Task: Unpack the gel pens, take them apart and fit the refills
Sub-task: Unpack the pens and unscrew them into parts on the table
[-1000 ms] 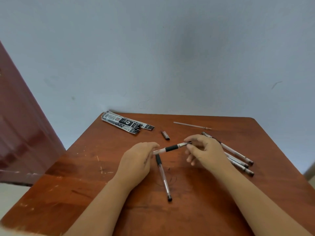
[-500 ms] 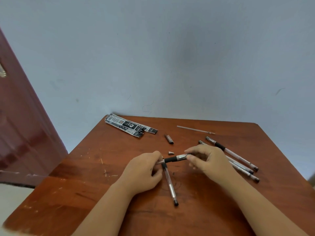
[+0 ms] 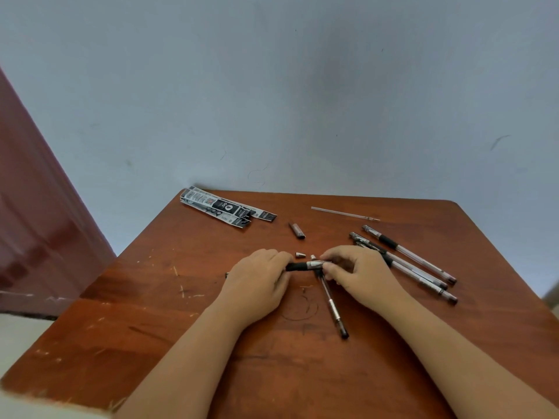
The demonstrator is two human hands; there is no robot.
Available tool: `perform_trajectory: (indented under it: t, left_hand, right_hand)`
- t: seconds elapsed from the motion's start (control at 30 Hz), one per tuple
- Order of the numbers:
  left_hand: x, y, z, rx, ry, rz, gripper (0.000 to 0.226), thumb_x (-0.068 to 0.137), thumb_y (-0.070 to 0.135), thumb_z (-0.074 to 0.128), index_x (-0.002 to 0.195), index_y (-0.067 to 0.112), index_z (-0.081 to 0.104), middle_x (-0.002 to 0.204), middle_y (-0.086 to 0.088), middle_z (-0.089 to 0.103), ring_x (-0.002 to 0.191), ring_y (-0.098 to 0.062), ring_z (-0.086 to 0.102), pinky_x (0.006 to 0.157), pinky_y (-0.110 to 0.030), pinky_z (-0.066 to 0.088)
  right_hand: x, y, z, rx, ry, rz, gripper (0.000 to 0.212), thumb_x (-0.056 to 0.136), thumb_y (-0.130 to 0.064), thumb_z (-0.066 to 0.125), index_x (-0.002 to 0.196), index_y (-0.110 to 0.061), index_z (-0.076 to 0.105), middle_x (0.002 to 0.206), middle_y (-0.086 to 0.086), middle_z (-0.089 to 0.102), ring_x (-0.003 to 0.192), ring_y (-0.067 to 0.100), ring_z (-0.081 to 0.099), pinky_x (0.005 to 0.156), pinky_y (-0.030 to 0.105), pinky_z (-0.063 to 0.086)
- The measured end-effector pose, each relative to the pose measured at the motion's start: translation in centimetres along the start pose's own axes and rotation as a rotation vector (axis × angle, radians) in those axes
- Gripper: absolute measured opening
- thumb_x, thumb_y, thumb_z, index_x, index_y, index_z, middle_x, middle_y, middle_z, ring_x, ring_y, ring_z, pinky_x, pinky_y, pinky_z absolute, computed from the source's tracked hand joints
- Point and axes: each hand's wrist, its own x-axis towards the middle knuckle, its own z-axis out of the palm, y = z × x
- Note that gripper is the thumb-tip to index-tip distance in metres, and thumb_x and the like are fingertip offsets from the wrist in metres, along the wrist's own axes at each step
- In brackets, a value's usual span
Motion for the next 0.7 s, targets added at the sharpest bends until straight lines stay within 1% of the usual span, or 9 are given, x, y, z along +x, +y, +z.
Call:
perform_trajectory:
  t: [0.1,0.2,0.27,0.33,0.47,0.53,0.6,0.7]
  left_hand:
    - [0.16,-0.01,0.18,-0.004,-0.024,0.012,0.027,0.094,0.031,0.039,0.115,0.019,0.051,0.103,0.003,0.055,0.095,-0.012,0.048,0.075,-0.019,0.033]
    - [0.24,-0.13,0.38,-0.018,-0.022,-0.002,0.028,0.095,0.031,0.038,0.116,0.020,0.050,0.107,0.002,0.055,0.098,-0.012,0.047,0.077,-0.018,0.032]
    - [0.23,-0.15,0.45,-0.009,-0.026,-0.010,0.028,0.095,0.031,0.038,0.118,0.020,0.049,0.109,0.003,0.055,0.100,-0.012,0.047,0.081,-0.020,0.034]
    - [0.23,-0.11,0.47,-0.004,-0.032,-0.019,0.028,0.094,0.031,0.040,0.117,0.020,0.050,0.110,0.003,0.055,0.101,-0.012,0.047,0.082,-0.020,0.035]
    - [0.32,0.14,0.33,-0.013,-0.014,-0.016,0.028,0.091,0.036,0.046,0.113,0.020,0.052,0.109,0.005,0.056,0.100,-0.010,0.046,0.076,-0.017,0.032]
    - [0.34,0.25,0.34,-0.005,-0.013,-0.015,0.029,0.090,0.038,0.047,0.112,0.021,0.052,0.110,0.007,0.055,0.100,-0.009,0.045,0.073,-0.016,0.029]
    - [0.29,0.27,0.38,0.000,-0.014,-0.016,0.028,0.090,0.037,0.046,0.112,0.020,0.053,0.111,0.006,0.056,0.100,-0.010,0.045,0.074,-0.016,0.030]
    - [0.26,0.12,0.44,-0.001,-0.010,-0.001,0.026,0.092,0.033,0.044,0.111,0.019,0.053,0.110,0.003,0.056,0.099,-0.012,0.045,0.077,-0.019,0.033]
  right_hand:
    - [-0.03,-0.32,0.16,-0.063,0.000,-0.051,0.021,0.085,-0.013,0.056,0.103,-0.013,0.064,0.082,-0.008,0.058,0.081,0.007,0.055,0.078,0.018,0.044]
    - [-0.04,-0.37,0.13,-0.079,-0.002,-0.063,0.020,0.085,-0.013,0.055,0.104,-0.011,0.064,0.084,-0.007,0.057,0.084,0.008,0.055,0.080,0.018,0.042]
    - [0.02,-0.35,0.14,-0.082,-0.010,-0.062,0.020,0.085,-0.014,0.055,0.103,-0.011,0.064,0.083,-0.007,0.057,0.084,0.008,0.055,0.080,0.019,0.042]
    - [0.11,-0.29,0.14,-0.081,-0.014,-0.057,0.020,0.085,-0.014,0.055,0.102,-0.011,0.064,0.083,-0.007,0.057,0.083,0.009,0.055,0.080,0.019,0.043]
    - [0.17,-0.26,0.19,-0.071,-0.004,-0.051,0.019,0.085,-0.013,0.055,0.101,-0.012,0.064,0.080,-0.008,0.057,0.081,0.009,0.055,0.073,0.015,0.042]
    - [0.20,-0.23,0.15,-0.070,-0.002,-0.049,0.019,0.085,-0.013,0.055,0.102,-0.012,0.064,0.079,-0.009,0.056,0.079,0.008,0.055,0.073,0.014,0.042]
    - [0.19,-0.17,0.10,-0.078,-0.006,-0.054,0.019,0.085,-0.014,0.055,0.102,-0.012,0.064,0.076,-0.013,0.054,0.075,0.005,0.054,0.071,0.011,0.040]
    - [0.18,-0.04,0.08,-0.095,-0.008,-0.072,0.019,0.085,-0.015,0.055,0.102,-0.013,0.064,0.074,-0.017,0.051,0.069,-0.006,0.047,0.065,0.005,0.035]
